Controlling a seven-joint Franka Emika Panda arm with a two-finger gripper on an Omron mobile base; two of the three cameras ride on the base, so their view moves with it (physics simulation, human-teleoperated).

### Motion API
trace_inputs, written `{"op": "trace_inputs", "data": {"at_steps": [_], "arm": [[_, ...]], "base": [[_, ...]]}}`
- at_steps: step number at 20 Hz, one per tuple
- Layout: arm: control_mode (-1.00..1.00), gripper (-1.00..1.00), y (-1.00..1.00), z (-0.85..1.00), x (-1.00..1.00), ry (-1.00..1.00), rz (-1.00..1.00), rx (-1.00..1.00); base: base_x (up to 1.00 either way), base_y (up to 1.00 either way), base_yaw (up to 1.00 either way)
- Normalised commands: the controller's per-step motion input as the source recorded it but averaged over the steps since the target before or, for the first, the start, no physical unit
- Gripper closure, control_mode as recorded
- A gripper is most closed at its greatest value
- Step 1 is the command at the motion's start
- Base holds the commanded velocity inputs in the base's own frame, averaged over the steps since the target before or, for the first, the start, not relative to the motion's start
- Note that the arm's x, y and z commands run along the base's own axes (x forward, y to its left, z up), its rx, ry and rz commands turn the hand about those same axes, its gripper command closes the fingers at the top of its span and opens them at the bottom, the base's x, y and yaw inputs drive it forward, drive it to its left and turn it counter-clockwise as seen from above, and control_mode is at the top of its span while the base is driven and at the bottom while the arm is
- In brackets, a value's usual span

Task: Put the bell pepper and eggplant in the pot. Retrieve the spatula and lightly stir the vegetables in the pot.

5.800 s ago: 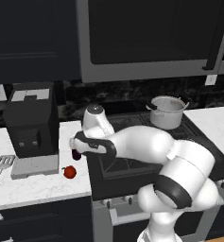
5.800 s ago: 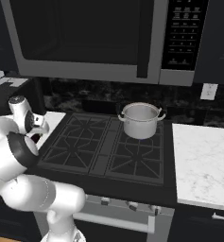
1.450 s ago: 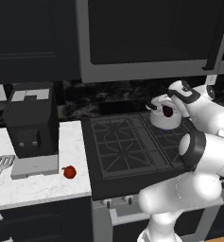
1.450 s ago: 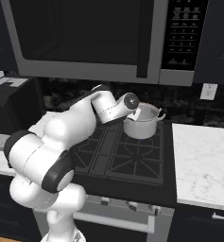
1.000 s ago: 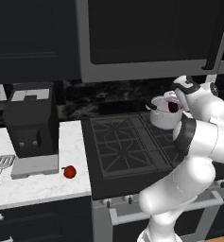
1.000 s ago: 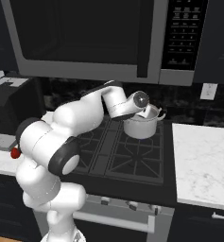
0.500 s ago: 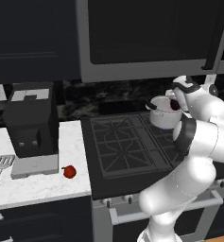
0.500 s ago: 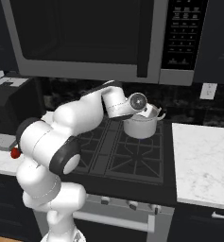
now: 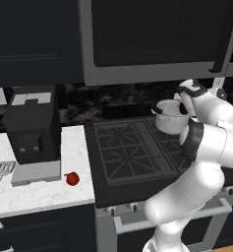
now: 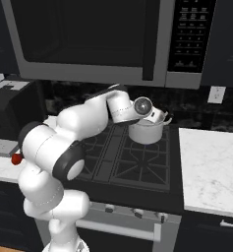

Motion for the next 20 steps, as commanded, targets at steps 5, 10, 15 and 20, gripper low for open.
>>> {"op": "trace_inputs", "data": {"at_steps": [5, 10, 15, 20], "arm": [[-1.00, 1.00, -0.14, -0.78, 0.02, 0.00, 0.00, 0.00], [-1.00, 1.00, -0.17, -0.25, 0.04, -0.09, 0.00, 0.02], [-1.00, 1.00, -0.16, -0.03, 0.19, -0.15, 0.00, 0.04], [-1.00, 1.00, -0.15, 0.00, 0.05, -0.18, 0.01, 0.07]], "base": [[0.00, 0.00, 0.00], [0.00, 0.00, 0.00], [0.00, 0.00, 0.00], [0.00, 0.00, 0.00]]}}
